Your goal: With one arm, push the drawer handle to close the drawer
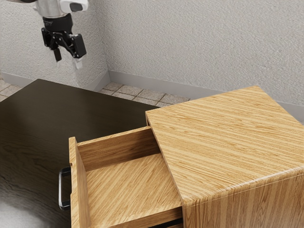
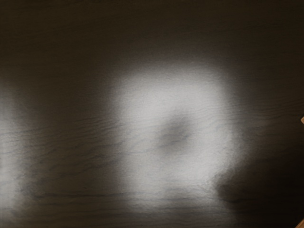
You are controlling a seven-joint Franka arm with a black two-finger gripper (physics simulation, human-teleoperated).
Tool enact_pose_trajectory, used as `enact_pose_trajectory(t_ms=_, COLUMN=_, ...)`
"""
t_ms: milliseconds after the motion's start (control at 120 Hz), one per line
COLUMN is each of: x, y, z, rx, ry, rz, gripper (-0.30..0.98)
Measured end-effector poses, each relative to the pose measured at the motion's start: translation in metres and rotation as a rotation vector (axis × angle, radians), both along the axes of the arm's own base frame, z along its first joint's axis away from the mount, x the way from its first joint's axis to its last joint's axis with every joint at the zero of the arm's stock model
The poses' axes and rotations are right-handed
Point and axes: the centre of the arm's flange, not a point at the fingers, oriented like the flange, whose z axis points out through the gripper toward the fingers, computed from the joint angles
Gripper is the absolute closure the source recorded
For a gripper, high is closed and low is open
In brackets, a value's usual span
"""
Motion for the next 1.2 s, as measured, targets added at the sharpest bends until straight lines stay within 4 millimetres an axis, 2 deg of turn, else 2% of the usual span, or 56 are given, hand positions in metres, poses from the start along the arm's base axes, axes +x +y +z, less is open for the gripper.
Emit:
enact_pose_trajectory(t_ms=150, x=0.001, y=0.006, z=0.003, rx=0.004, ry=-0.037, rz=-0.005, gripper=0.0)
enact_pose_trajectory(t_ms=233, x=-0.01, y=0.004, z=0.009, rx=0.004, ry=-0.05, rz=-0.015, gripper=0.0)
enact_pose_trajectory(t_ms=283, x=-0.03, y=-0.003, z=0.012, rx=0.003, ry=-0.038, rz=-0.031, gripper=0.0)
enact_pose_trajectory(t_ms=350, x=-0.082, y=-0.012, z=0.015, rx=0.005, ry=-0.025, rz=-0.062, gripper=0.0)
enact_pose_trajectory(t_ms=400, x=-0.115, y=-0.032, z=0.013, rx=0.006, ry=-0.018, rz=-0.127, gripper=0.0)
enact_pose_trajectory(t_ms=433, x=-0.137, y=-0.039, z=0.006, rx=0.002, ry=-0.007, rz=-0.161, gripper=0.0)
enact_pose_trajectory(t_ms=492, x=-0.169, y=-0.035, z=-0.011, rx=-0.009, ry=0.019, rz=-0.187, gripper=0.01)
enact_pose_trajectory(t_ms=600, x=-0.206, y=-0.024, z=-0.043, rx=-0.015, ry=0.065, rz=-0.215, gripper=0.16)
enact_pose_trajectory(t_ms=692, x=-0.233, y=-0.023, z=-0.069, rx=-0.011, ry=0.097, rz=-0.251, gripper=0.37)
enact_pose_trajectory(t_ms=775, x=-0.243, y=-0.026, z=-0.099, rx=-0.01, ry=0.146, rz=-0.286, gripper=0.52)
enact_pose_trajectory(t_ms=875, x=-0.244, y=-0.036, z=-0.126, rx=-0.007, ry=0.176, rz=-0.34, gripper=0.64)
enact_pose_trajectory(t_ms=950, x=-0.243, y=-0.046, z=-0.135, rx=-0.004, ry=0.173, rz=-0.387, gripper=0.69)
enact_pose_trajectory(t_ms=1058, x=-0.254, y=-0.055, z=-0.153, rx=-0.001, ry=0.183, rz=-0.44, gripper=0.74)
enact_pose_trajectory(t_ms=1200, x=-0.258, y=-0.076, z=-0.158, rx=0.02, ry=0.179, rz=-0.516, gripper=0.76)
